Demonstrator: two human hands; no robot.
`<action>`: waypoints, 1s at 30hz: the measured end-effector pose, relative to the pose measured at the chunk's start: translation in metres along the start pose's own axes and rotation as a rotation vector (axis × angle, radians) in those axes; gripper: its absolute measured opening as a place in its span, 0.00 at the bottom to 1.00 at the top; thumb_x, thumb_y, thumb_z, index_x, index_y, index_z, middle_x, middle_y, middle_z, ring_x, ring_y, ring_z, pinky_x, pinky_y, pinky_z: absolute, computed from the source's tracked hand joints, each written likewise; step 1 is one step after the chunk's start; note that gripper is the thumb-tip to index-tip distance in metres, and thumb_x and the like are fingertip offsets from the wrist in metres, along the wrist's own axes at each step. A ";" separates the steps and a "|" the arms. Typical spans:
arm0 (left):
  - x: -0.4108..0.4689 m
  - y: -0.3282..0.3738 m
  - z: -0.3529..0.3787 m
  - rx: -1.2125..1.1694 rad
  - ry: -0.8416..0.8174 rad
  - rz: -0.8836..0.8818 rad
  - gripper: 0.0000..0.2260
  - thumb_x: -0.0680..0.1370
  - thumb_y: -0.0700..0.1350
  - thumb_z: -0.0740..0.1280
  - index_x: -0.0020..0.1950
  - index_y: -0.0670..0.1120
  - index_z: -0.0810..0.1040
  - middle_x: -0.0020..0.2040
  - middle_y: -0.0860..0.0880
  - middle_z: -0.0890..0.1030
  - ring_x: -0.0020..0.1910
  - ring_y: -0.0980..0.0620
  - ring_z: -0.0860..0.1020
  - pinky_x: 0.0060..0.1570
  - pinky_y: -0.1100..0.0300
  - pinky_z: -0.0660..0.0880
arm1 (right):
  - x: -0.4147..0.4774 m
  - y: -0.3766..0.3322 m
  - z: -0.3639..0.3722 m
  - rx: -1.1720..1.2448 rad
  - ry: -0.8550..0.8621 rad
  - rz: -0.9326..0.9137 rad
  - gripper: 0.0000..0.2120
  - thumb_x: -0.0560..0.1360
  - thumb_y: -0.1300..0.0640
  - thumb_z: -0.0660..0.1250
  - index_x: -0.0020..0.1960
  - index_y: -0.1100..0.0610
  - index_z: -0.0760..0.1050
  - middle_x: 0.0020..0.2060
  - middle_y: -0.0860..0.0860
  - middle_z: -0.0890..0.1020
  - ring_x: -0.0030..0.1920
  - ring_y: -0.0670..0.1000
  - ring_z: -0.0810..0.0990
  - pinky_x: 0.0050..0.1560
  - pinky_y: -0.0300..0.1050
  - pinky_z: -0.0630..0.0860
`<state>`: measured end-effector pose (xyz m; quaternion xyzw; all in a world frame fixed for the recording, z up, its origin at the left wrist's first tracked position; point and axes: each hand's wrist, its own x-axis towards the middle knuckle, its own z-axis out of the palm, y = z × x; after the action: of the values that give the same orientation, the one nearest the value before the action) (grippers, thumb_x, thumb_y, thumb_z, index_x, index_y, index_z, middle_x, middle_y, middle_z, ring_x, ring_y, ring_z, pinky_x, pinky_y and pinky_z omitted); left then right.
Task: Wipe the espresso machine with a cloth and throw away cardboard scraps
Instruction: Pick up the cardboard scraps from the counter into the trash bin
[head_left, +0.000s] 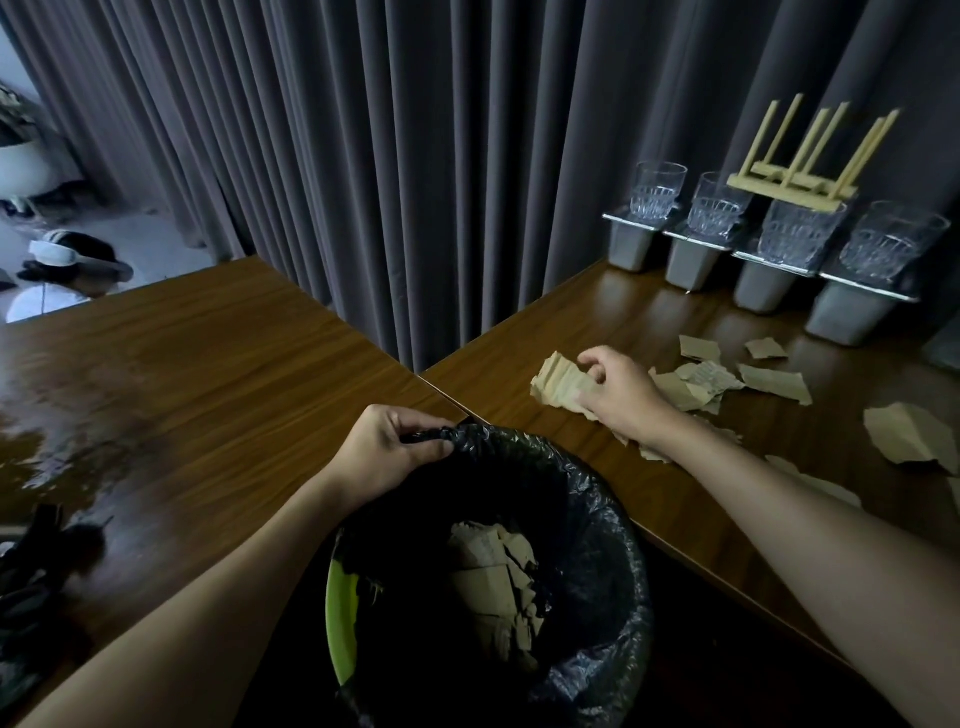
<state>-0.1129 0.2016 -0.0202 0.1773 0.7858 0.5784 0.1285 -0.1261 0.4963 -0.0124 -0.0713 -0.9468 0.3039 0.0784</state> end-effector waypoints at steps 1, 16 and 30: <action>0.000 0.000 0.000 0.004 0.002 -0.002 0.08 0.76 0.36 0.72 0.53 0.43 0.85 0.47 0.48 0.87 0.44 0.50 0.86 0.40 0.63 0.81 | -0.003 -0.003 -0.003 0.037 0.003 -0.024 0.19 0.75 0.60 0.68 0.65 0.58 0.74 0.49 0.50 0.78 0.50 0.50 0.77 0.48 0.43 0.74; -0.005 0.013 0.006 0.044 -0.073 -0.011 0.08 0.75 0.35 0.71 0.52 0.42 0.85 0.46 0.47 0.87 0.43 0.48 0.86 0.41 0.61 0.82 | -0.113 -0.022 -0.026 0.271 0.043 -0.106 0.12 0.80 0.56 0.65 0.62 0.53 0.77 0.50 0.44 0.80 0.49 0.40 0.78 0.49 0.34 0.77; 0.007 0.013 0.065 0.242 -0.215 0.108 0.23 0.75 0.39 0.74 0.69 0.50 0.76 0.54 0.50 0.84 0.51 0.55 0.84 0.53 0.60 0.81 | -0.130 0.062 -0.028 -0.011 0.143 -0.054 0.17 0.83 0.57 0.55 0.71 0.54 0.71 0.69 0.49 0.73 0.72 0.47 0.66 0.70 0.40 0.62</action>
<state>-0.0909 0.2648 -0.0270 0.2946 0.8206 0.4635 0.1584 0.0118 0.5383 -0.0399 -0.0680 -0.9419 0.2907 0.1537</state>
